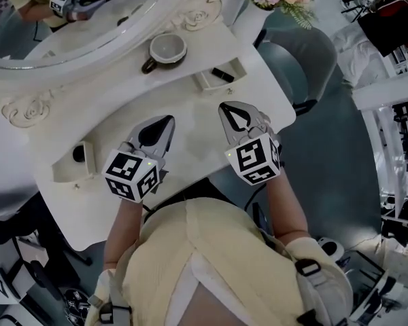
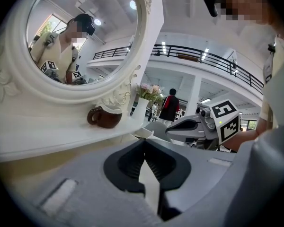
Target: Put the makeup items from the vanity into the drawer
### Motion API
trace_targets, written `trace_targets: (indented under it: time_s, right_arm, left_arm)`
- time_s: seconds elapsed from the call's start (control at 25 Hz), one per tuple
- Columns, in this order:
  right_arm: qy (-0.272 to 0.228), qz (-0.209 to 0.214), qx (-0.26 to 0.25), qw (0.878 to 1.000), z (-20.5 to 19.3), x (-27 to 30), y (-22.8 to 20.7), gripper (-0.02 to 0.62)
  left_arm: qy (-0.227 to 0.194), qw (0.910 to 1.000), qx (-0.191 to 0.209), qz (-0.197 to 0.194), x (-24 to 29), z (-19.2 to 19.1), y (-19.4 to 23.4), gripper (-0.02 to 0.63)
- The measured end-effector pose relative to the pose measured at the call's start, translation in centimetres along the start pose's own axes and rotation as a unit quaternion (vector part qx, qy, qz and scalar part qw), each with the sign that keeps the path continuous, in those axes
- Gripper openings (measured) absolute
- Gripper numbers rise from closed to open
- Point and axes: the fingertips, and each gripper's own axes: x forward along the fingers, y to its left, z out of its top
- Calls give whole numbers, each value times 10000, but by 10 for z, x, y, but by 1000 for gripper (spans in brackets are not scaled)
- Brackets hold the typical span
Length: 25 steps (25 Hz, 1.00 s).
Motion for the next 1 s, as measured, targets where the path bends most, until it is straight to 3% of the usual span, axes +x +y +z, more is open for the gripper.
trace_targets:
  time_s: [1.0]
  right_arm:
    - [-62, 219, -65, 9997, 4, -5, 12, 2]
  left_arm:
    - [61, 9992, -31, 394, -13, -5, 12, 5]
